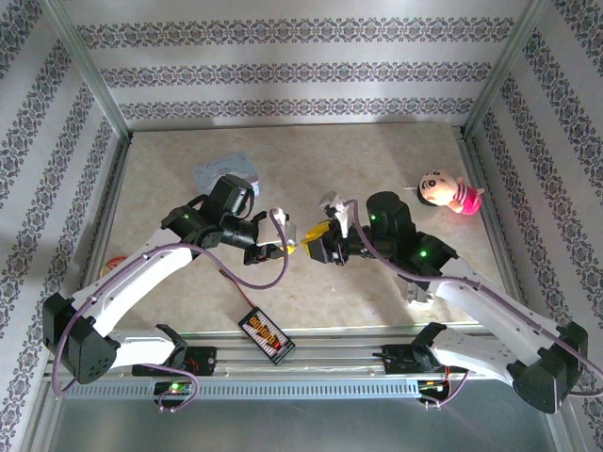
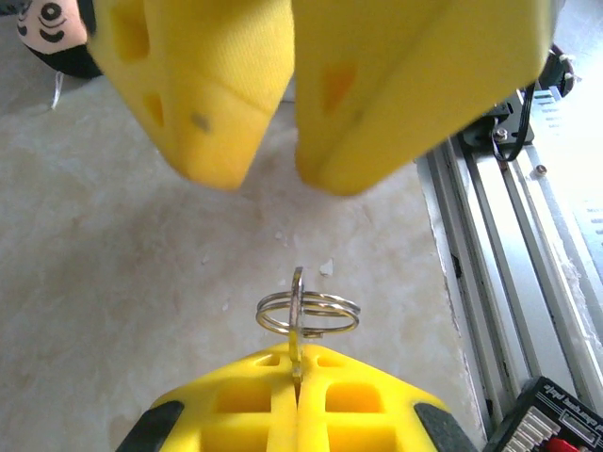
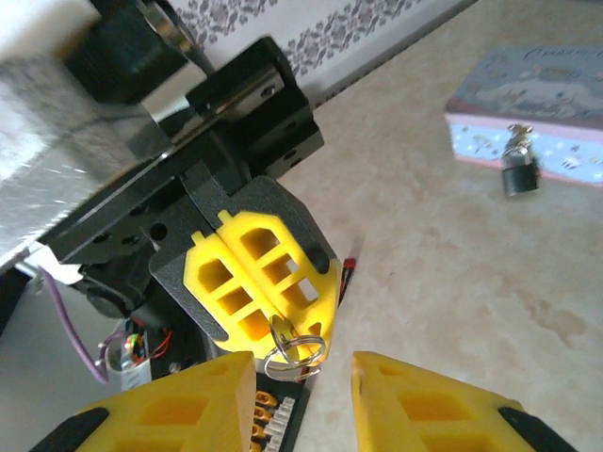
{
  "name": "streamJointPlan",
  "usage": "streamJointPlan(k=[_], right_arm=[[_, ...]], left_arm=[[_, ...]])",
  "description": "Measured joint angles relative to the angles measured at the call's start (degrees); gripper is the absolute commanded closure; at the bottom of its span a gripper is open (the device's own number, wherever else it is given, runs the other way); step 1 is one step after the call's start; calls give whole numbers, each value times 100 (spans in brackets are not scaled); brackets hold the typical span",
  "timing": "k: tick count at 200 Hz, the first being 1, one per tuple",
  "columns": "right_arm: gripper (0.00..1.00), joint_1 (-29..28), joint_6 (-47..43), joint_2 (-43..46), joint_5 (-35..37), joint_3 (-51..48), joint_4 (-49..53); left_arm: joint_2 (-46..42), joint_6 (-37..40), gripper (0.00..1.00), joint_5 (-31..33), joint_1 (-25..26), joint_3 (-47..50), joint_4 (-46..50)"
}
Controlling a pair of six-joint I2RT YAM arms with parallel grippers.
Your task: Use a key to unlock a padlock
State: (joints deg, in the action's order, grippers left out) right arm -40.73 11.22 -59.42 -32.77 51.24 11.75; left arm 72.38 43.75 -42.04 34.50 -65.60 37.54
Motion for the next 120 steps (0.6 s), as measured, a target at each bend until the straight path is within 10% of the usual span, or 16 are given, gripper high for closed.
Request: streamJointPlan(k=[120], right_arm=[[92,-107,-260,-706,-455,282,9]], left_arm=[[70,87,100,52,-7,-11,168]])
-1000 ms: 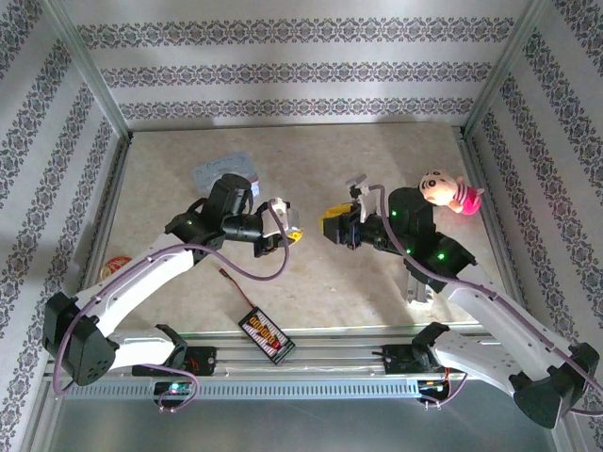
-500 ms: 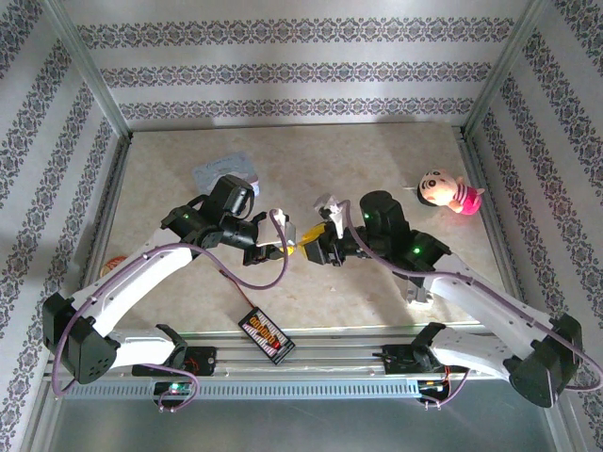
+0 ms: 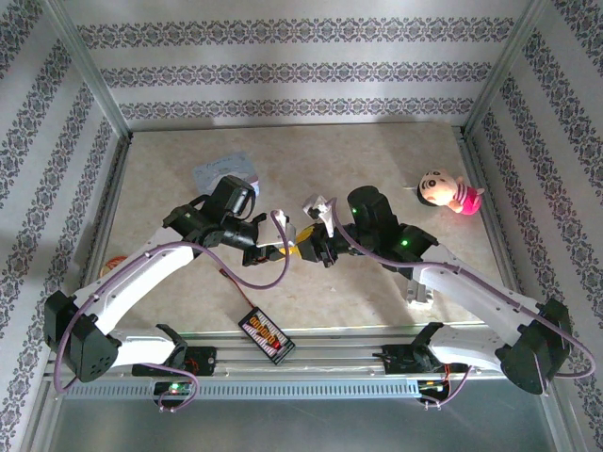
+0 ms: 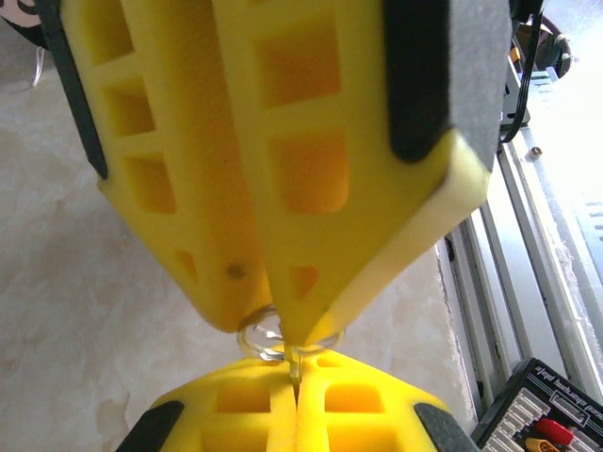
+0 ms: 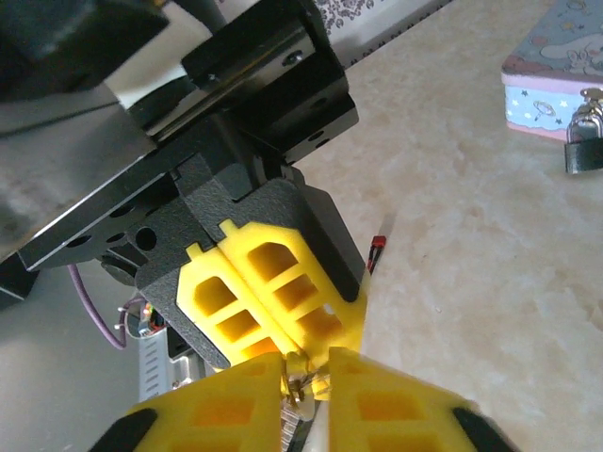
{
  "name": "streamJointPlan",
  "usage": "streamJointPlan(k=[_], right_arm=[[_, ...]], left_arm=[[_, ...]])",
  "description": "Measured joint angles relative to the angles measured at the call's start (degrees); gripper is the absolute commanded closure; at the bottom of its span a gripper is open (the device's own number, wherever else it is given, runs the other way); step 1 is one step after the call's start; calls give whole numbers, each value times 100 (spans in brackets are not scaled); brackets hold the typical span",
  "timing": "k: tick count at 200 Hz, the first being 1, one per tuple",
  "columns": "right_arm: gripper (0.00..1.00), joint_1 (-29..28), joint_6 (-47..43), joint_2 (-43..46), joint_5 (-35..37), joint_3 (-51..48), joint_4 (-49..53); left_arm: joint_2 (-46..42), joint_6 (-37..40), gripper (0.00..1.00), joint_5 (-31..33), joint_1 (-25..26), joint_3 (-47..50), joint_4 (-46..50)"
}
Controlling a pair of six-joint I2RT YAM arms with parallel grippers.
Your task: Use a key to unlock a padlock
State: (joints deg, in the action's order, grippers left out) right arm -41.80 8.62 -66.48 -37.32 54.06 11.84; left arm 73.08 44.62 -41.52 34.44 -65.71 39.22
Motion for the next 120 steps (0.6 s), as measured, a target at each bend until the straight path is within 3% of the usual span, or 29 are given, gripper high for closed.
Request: streamJointPlan(k=[13,47,59,74,90,107,120], right_arm=[[100,-9,-15,0,7,7,-2],[100,-9,-96,13,79,2,-9],[100,-9,-111,48,151,-28,-50],[100,-9,-107,131,337,-116,-149],[100,11,-11,289,553,-334,-334],[100,109,138,472,695,-629,-579],[100,214,304,597,817,-826,-791]], left_arm=[[0,0,100,24,0,0,9],[-7,-20,100,94,0,9,-24],[-46,-76,77,122,0,61,-133],[-208,-243,73,133,7,249,-428],[-516,-474,51,168,4,564,-872],[-940,-890,40,170,-7,960,-1421],[-1228,-1204,37,203,-33,1233,-1904]])
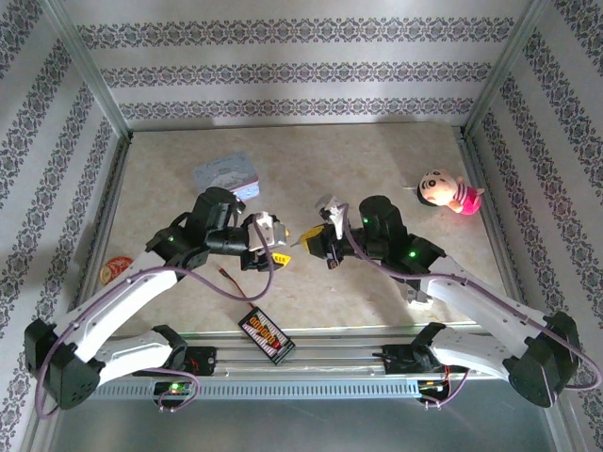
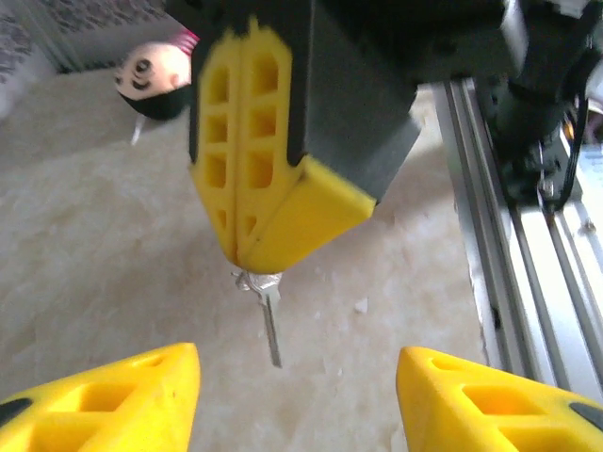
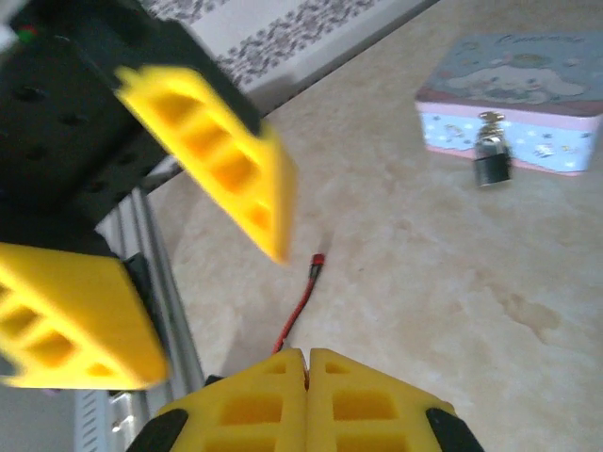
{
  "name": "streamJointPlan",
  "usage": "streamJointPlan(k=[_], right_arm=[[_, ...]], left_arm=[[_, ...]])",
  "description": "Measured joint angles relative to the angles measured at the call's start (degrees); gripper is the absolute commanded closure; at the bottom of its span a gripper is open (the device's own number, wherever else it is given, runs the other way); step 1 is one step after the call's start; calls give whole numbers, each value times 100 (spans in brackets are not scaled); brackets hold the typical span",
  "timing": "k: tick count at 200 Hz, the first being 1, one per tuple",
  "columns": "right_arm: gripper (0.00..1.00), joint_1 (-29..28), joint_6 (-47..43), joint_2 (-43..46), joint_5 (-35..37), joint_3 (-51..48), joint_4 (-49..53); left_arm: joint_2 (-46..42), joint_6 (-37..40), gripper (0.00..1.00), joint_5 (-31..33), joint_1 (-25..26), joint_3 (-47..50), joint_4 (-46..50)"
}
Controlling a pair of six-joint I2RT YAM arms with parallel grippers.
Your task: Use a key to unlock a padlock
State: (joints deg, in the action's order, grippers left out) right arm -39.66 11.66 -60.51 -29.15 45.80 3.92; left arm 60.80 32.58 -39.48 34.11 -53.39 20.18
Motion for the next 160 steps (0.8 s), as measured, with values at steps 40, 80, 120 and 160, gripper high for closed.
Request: streamJointPlan(k=[40,80,120,160], right_arm=[[100,273,634,286,452,-284,-610],[100,658,1580,518,841,-586,-1392],[100,949,2476,553,940,-861,-2192],[100,953,3016,533,901,-885,-2745]], left_arm=[[-492,-1368,30,422,-15,706,-1690],[-404,-3176,30,968,-83,1005,-3108],[52,-4725,29,1106,-142,1123,-4393],[632,-5781,31,942,-157,1047,-5090]])
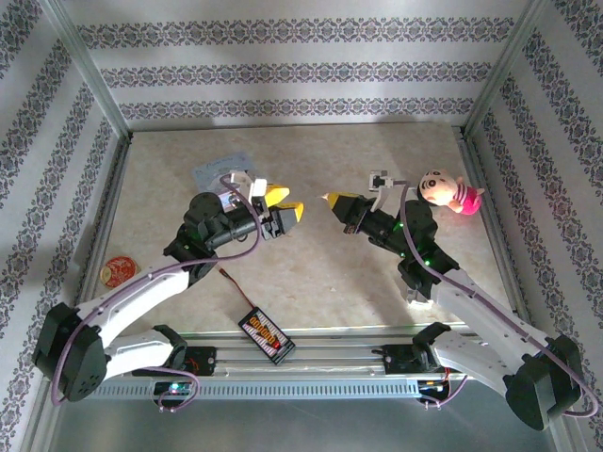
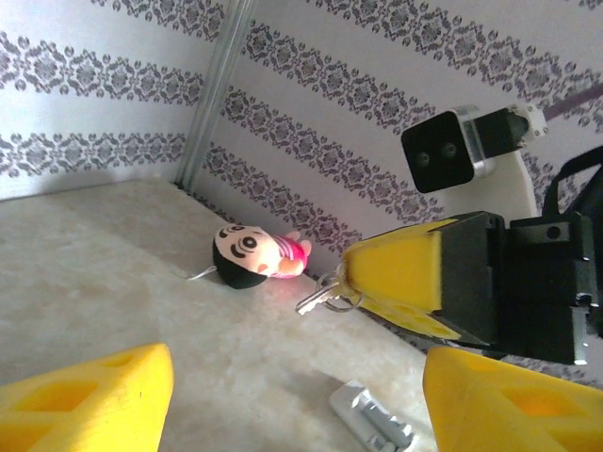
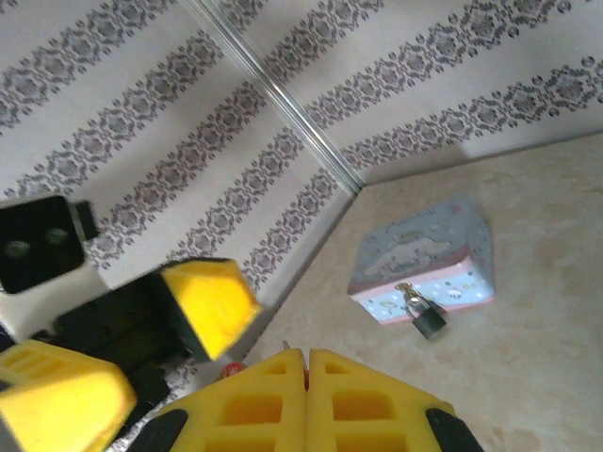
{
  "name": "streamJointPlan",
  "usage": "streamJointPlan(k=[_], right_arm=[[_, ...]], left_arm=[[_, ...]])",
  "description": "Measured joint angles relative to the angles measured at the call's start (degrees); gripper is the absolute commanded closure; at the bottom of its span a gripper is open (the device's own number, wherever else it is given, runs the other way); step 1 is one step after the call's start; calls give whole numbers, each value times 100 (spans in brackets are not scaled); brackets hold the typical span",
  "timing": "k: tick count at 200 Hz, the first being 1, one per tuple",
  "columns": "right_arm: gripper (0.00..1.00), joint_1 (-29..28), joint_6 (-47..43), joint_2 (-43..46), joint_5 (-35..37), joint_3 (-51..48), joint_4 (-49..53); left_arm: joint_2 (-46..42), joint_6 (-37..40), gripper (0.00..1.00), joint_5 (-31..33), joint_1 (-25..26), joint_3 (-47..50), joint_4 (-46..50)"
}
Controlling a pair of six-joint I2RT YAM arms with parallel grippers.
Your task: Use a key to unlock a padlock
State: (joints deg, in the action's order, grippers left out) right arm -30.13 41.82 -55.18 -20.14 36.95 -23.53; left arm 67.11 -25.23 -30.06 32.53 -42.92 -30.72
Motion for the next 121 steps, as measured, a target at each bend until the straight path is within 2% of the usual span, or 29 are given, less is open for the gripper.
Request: streamJointPlan(k=[35,65,121], right_arm=[[100,-2,251,-92,-28,0,-313],[100,-85,348,-170,-26,0,-428],[100,-256,354,-337,-28,4,-551]], left_arm=[[459,-793,37,-192,0,-57,-649],[837,-1394,45,-452,-2,-85,-1287],[1185,-1989,54,-743,-2,-225,-1912]])
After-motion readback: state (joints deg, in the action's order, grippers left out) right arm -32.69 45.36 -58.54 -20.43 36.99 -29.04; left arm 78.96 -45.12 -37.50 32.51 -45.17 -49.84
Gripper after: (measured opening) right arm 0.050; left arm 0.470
